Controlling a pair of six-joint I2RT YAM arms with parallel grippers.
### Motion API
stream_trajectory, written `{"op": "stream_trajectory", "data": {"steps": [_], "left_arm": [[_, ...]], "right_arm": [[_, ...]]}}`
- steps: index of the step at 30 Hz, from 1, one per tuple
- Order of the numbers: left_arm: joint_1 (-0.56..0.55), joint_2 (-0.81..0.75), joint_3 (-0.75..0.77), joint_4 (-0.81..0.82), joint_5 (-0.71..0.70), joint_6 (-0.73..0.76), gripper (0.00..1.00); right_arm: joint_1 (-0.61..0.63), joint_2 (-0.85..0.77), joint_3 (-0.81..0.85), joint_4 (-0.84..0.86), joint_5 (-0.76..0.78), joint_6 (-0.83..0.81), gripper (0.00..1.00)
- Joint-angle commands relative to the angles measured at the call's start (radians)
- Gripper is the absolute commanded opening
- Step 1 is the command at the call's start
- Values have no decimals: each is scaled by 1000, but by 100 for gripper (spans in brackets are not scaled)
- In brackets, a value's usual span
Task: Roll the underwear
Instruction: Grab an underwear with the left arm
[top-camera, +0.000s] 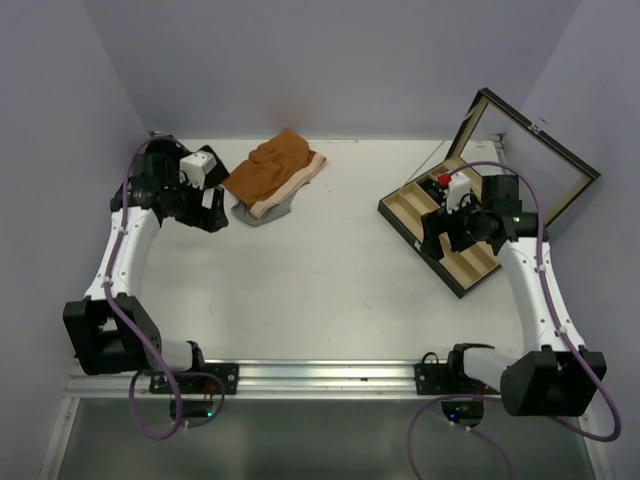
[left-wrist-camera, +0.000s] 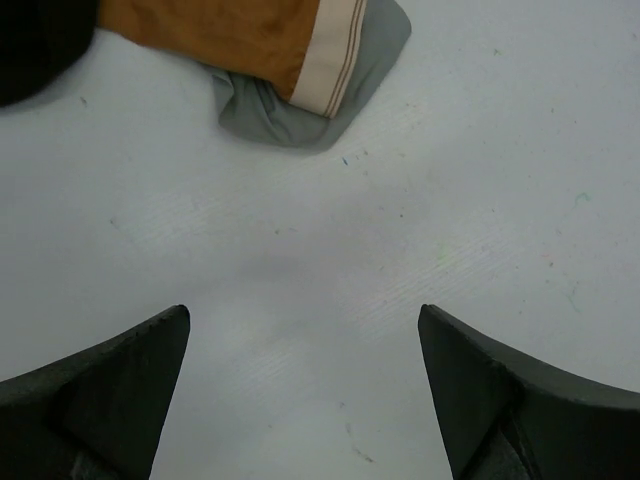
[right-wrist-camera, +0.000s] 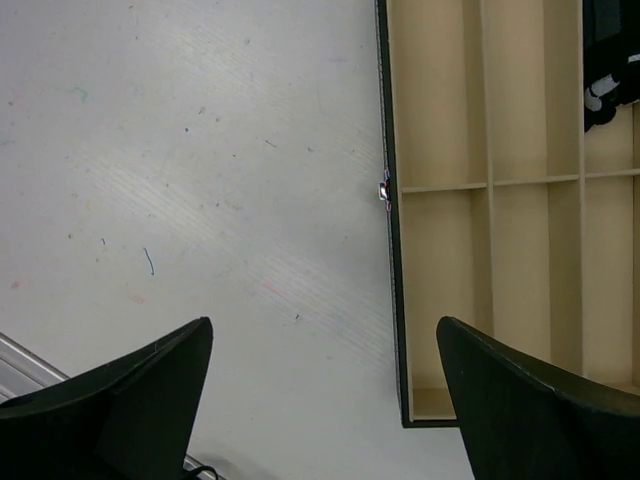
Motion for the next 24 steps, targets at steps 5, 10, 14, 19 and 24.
{"op": "stream_trajectory", "data": {"steps": [5, 10, 14, 19, 24], "left_arm": [[-73, 103, 199, 17, -49, 254, 100], [-274, 219, 253, 22, -164, 344, 72], [-401, 339, 286, 14, -230, 379, 54], [-455, 471, 309, 37, -284, 370, 45], [-466, 557, 361, 126, -333, 338, 45]], "right_arm": [[4, 60, 80, -20, 37, 27, 99], [4, 115, 104, -39, 72, 21, 99], [4, 142, 104, -51, 94, 12, 99], [4, 155, 121, -48, 115, 7, 99], [4, 171, 130, -51, 115, 3, 99]]}}
